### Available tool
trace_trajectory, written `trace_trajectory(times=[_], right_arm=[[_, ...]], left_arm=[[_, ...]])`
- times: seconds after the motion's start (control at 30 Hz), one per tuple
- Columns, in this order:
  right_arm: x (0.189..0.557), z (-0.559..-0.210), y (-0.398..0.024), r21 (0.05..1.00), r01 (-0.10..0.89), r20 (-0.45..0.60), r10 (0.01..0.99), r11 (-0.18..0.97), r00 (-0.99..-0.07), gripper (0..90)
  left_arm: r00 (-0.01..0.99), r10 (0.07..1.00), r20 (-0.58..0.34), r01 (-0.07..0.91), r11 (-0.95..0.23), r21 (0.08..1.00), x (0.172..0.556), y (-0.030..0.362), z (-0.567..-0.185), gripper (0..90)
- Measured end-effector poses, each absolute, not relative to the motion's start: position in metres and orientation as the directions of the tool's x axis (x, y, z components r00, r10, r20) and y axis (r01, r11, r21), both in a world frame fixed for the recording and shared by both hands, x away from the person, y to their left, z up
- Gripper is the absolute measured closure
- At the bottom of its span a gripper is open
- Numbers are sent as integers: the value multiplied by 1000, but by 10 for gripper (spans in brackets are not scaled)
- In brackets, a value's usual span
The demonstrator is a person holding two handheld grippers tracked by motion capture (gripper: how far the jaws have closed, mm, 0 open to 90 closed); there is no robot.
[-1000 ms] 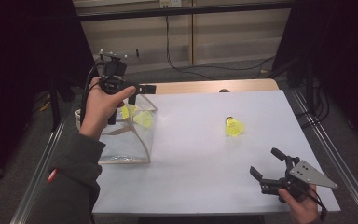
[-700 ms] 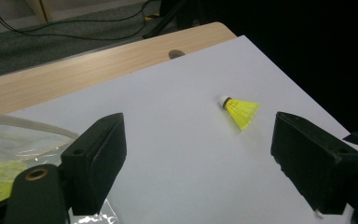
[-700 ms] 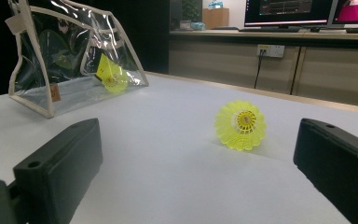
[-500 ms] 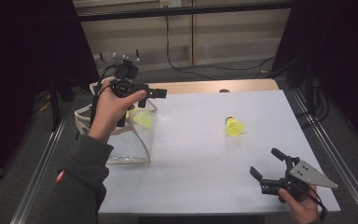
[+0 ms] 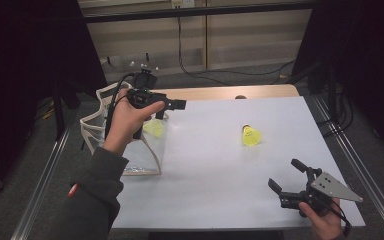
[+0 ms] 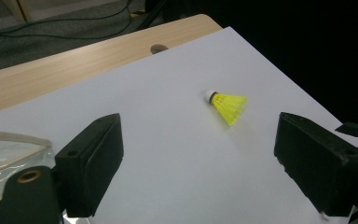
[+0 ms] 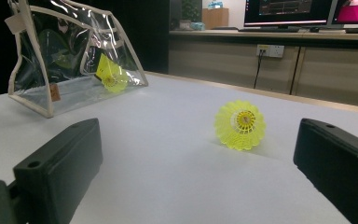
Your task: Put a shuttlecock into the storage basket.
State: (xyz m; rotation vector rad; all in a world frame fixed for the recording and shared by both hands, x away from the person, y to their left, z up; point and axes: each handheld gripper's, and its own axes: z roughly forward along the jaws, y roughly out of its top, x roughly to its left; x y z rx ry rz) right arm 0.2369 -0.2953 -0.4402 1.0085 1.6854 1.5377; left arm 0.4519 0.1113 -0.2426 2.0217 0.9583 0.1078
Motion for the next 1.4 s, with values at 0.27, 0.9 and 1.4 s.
trace_trajectory(times=[0.27, 0.9, 1.4], right_arm=[[237, -440, -296, 993, 119, 39, 864, 24, -502, 12], [237, -441, -296, 992, 124, 38, 865, 28, -501, 13], [237, -441, -296, 992, 126, 38, 866, 29, -498, 13]], left_arm=[[707, 656, -263, 582, -331, 743, 452, 102, -251, 144], [724, 642, -252, 571, -353, 741, 453, 80, -279, 122], [733, 636, -243, 563, -365, 742, 453, 70, -298, 95]])
